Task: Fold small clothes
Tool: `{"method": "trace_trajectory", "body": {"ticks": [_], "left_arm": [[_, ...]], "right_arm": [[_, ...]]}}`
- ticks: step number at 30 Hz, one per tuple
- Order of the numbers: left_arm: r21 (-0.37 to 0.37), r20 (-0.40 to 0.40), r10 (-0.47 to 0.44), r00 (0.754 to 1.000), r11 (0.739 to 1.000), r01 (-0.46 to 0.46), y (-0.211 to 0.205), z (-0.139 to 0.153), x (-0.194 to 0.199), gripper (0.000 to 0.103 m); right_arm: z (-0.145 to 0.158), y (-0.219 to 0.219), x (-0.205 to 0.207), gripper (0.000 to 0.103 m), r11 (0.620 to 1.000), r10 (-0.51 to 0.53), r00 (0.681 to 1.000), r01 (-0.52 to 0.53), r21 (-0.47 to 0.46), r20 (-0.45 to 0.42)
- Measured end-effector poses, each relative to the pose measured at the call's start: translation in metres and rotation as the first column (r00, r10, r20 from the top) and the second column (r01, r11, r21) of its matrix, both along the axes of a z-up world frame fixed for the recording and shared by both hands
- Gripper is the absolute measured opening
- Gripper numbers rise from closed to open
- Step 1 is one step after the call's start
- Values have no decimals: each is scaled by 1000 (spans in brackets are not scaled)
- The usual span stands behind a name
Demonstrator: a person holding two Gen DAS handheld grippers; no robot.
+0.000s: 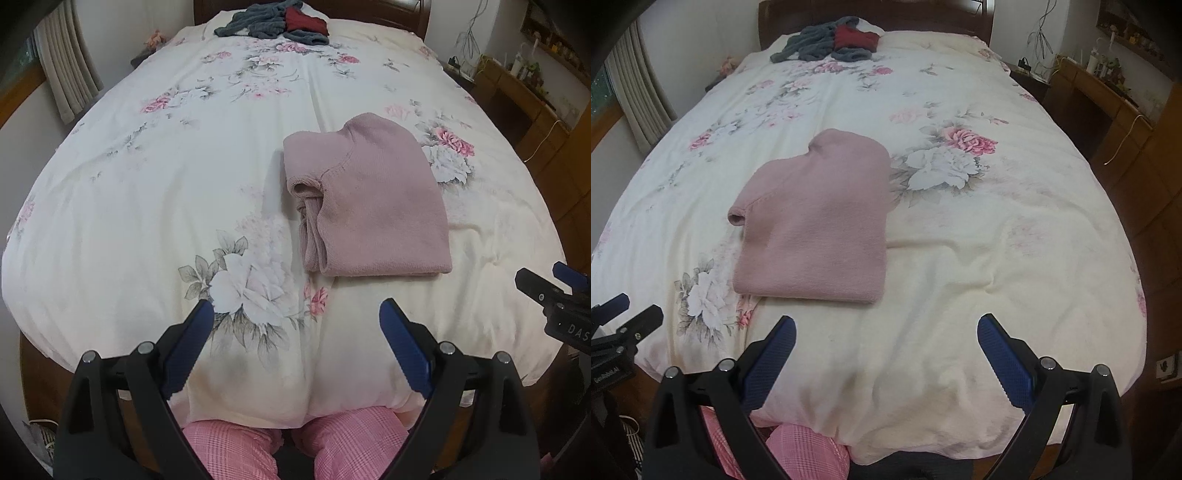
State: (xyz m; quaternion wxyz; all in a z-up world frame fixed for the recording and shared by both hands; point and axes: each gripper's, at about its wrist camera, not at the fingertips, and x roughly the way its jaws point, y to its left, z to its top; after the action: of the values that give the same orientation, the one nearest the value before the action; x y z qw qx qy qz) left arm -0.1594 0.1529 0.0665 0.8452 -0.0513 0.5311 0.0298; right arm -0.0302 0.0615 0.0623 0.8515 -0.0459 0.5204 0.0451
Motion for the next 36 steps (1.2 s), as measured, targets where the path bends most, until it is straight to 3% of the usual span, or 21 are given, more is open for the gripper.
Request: {"method": "trace_trajectory", "body": {"ticks": [36], "left_arm": [[9, -18, -2, 1000, 1000, 2, -7, -11, -1, 90]], "right_arm": [[-12, 3, 2, 99, 999, -17, 1000, 16, -42, -20]]}}
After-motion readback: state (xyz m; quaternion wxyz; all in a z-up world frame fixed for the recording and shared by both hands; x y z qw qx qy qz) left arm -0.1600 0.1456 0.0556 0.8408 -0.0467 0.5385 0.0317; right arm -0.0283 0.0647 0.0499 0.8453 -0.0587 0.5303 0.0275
